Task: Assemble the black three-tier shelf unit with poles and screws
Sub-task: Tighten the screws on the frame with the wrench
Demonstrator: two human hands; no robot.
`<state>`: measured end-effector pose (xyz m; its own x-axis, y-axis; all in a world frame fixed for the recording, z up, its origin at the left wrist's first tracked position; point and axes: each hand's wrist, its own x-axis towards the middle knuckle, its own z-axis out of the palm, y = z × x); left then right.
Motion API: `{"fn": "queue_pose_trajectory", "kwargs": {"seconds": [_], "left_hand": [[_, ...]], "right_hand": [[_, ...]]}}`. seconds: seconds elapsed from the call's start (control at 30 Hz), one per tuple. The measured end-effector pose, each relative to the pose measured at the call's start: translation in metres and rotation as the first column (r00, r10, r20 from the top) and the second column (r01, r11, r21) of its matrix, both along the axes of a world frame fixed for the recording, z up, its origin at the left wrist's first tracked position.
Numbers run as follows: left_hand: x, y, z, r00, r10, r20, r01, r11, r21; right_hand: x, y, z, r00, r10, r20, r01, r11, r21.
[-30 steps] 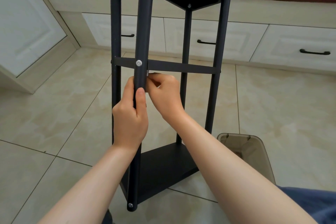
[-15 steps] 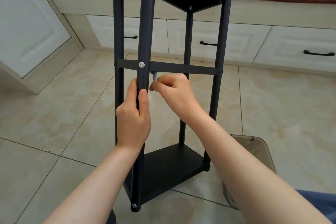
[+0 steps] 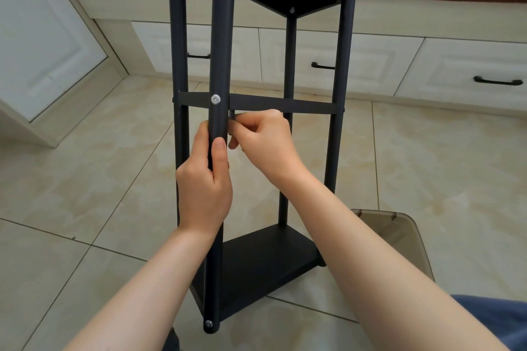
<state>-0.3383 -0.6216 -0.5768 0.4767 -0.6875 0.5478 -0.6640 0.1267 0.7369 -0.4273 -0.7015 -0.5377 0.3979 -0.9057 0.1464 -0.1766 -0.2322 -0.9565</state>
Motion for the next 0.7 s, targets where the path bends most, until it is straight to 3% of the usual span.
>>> {"fn": "queue_pose_trajectory", "kwargs": {"seconds": [0.3, 0.7], "left_hand": [[0.002, 0.001, -0.003, 1.000, -0.001, 0.009, 0.001, 1.000, -0.006], [0.000, 0.000, -0.002, 1.000, -0.017, 0.018, 0.017, 1.000, -0.021]], "right_hand": [[0.019, 0.000, -0.020, 0.992, -0.105, 0.062, 0.111, 0.988, -0.105], [0.020, -0.002, -0.024, 0.990, -0.109, 0.089, 0.114, 0.992, -0.054]]}}
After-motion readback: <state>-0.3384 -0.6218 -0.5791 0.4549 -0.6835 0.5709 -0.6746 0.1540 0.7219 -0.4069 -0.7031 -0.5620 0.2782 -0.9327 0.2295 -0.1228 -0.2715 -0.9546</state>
